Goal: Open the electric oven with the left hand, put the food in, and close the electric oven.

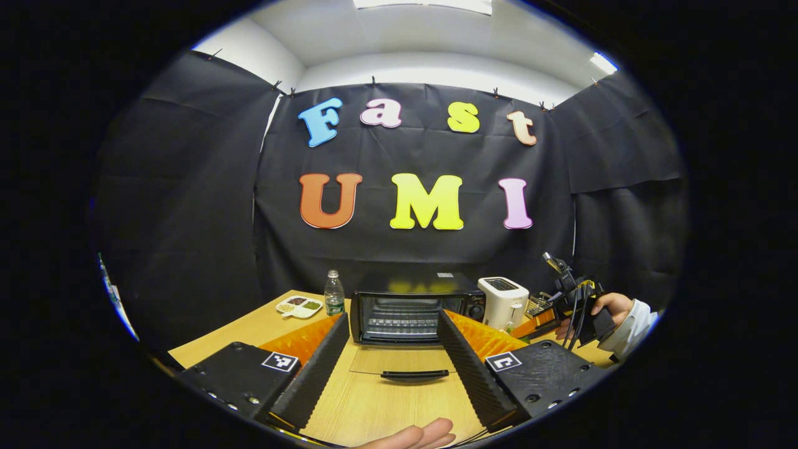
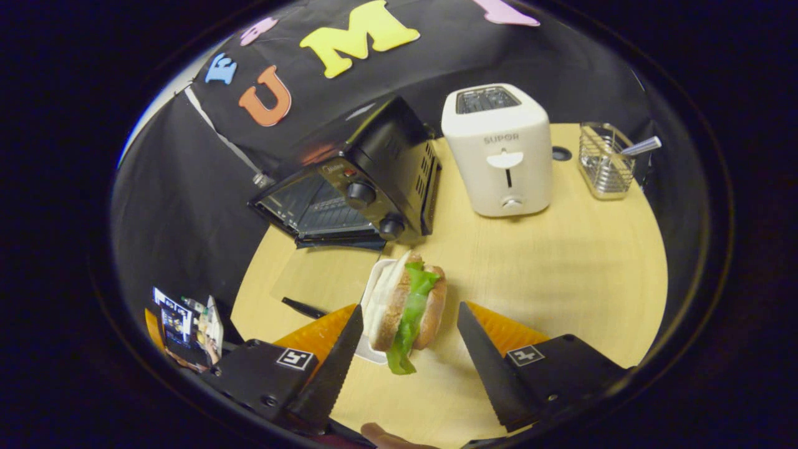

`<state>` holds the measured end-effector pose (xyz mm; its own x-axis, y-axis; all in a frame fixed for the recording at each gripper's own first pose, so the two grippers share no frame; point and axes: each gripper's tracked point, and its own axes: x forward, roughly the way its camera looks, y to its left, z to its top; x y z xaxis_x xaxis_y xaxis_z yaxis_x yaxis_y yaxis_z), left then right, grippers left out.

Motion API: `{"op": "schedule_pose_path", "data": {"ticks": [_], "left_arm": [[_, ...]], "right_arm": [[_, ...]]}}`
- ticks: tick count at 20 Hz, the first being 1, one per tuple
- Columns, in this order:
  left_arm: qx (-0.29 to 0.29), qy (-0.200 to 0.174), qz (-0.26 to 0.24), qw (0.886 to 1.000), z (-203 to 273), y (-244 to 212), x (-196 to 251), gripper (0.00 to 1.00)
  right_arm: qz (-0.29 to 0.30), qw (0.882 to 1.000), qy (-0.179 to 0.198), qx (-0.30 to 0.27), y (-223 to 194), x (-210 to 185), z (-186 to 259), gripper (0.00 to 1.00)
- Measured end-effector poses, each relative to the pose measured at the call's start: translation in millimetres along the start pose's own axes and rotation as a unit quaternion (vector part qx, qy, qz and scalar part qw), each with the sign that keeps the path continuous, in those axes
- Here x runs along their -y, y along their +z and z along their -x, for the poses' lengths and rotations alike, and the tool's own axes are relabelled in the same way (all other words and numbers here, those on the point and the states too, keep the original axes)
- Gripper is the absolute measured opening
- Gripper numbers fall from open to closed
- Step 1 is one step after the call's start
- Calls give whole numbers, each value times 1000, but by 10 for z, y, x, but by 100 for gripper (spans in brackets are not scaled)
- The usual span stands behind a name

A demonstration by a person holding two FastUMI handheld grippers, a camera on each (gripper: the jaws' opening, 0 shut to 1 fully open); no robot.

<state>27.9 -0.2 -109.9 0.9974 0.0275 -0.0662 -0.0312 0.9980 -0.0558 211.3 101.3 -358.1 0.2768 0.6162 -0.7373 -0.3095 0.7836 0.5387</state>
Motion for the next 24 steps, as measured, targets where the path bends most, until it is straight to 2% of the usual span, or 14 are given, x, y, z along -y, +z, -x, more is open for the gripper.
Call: {"op": "schedule_pose_path", "data": {"ticks": [3,4,7,8,9,10,13,15,16,17,19,22,23,24], "left_arm": [[3,13,-1,1000,22,11,-71,84],[1,16,1,1000,31,-9,-92,93],[-11,25,6,1000,26,-84,-135,93],[-15,25,7,1000,24,-114,-152,93],[-17,25,6,1000,37,-128,-150,93],[-18,27,5,999,52,-133,-173,93],[-14,25,10,1000,82,-129,-215,93],[-12,24,15,1000,143,-124,-235,93],[-10,22,17,1000,169,-117,-245,93],[-9,21,19,1000,180,-115,-265,93],[-5,14,23,1000,216,-106,-284,93],[4,-3,28,1000,286,-102,-285,92],[7,-9,30,999,309,-98,-284,92],[8,-15,33,999,320,-111,-281,92]], "right_arm": [[-38,998,37,-43,-34,4,-189,85],[-57,995,48,-62,-77,-6,-237,95],[-117,983,84,-110,-151,-67,-343,87],[-133,980,98,-111,-131,-111,-365,67],[-143,977,109,-114,-123,-141,-376,75],[-148,976,114,-113,-129,-156,-372,58],[-149,977,114,-104,-120,-177,-351,36],[-157,977,113,-91,-99,-165,-319,41],[-165,977,113,-81,-87,-170,-291,31],[-172,976,113,-72,-75,-167,-255,40],[-184,975,112,-53,-71,-181,-151,31],[-197,974,106,-25,-107,-243,37,39],[-201,974,105,-14,-111,-268,103,30],[-206,973,104,-3,-112,-301,173,39]]}}
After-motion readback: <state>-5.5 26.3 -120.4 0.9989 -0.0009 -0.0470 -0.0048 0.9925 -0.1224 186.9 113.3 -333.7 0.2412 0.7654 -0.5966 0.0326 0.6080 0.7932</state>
